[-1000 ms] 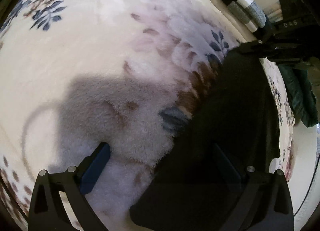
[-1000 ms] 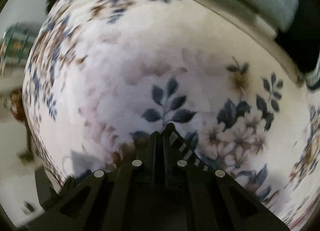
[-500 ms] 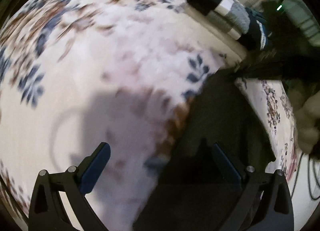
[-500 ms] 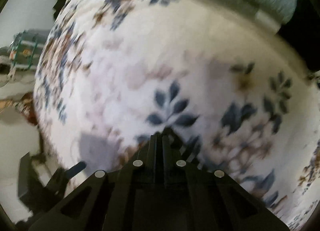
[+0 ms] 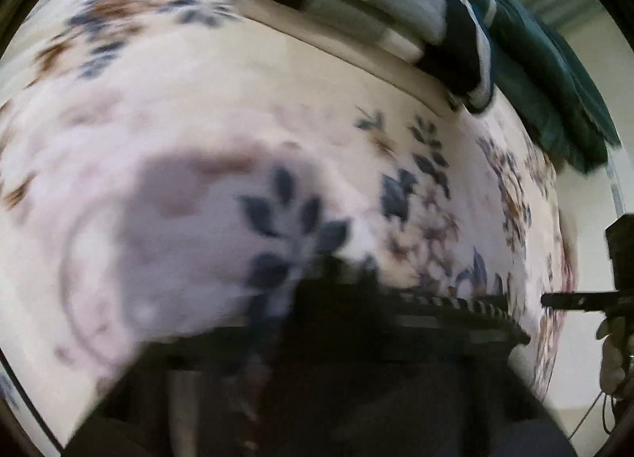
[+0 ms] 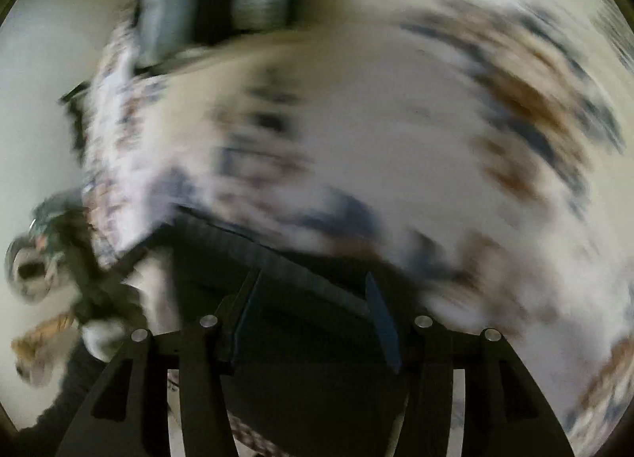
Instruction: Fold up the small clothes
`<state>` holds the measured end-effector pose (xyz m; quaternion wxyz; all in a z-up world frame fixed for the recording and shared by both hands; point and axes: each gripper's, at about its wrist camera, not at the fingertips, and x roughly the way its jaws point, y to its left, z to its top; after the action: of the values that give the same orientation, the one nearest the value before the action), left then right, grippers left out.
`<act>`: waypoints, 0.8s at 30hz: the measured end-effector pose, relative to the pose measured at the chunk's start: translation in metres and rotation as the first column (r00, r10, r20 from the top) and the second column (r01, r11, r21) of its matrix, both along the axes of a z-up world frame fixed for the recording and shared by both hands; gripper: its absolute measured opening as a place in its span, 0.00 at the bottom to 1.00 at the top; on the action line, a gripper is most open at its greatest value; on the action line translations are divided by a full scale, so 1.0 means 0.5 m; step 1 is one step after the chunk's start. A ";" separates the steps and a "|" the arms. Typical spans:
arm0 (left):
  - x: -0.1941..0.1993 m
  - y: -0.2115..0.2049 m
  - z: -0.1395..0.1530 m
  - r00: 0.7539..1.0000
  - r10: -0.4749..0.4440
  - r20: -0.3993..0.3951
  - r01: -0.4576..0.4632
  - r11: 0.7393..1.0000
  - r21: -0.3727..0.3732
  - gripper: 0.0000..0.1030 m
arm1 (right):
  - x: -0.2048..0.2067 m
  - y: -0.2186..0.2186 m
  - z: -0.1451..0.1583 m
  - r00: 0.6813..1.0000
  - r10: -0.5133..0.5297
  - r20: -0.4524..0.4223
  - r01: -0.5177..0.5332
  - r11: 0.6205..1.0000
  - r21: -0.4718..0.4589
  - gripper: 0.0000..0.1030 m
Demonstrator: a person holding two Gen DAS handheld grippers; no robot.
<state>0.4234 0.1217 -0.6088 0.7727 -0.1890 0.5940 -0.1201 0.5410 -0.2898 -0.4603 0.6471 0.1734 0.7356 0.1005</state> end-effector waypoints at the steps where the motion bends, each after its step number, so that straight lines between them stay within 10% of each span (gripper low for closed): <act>1: 0.003 -0.010 0.000 1.000 -0.009 0.007 0.009 1.000 0.029 0.19 | -0.019 -0.024 -0.015 0.999 -0.029 -0.020 0.029 1.000 0.010 0.53; 13: 0.011 -0.006 0.006 1.000 0.028 -0.002 -0.027 0.999 0.043 0.14 | -0.109 0.022 -0.080 0.998 0.058 0.027 -0.058 0.998 -0.001 0.50; 15: 0.010 -0.006 0.008 0.999 0.033 -0.002 -0.033 0.999 0.036 0.13 | -0.112 0.022 -0.097 0.999 0.031 0.043 -0.029 0.999 -0.028 0.07; 19: 0.009 0.009 0.020 0.998 0.063 -0.001 -0.063 0.998 -0.008 0.13 | -0.090 -0.019 -0.049 0.979 -0.140 0.148 0.149 0.988 -0.050 0.06; 24: 0.014 0.037 -0.010 0.993 0.096 -0.074 -0.102 0.991 -0.088 0.21 | -0.056 -0.030 -0.115 0.987 -0.159 0.002 0.159 0.987 -0.007 0.17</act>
<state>0.4302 0.1400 -0.6140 0.7471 -0.2576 0.6042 -0.1021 0.5132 -0.3050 -0.5180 0.6540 0.2293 0.7194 0.0462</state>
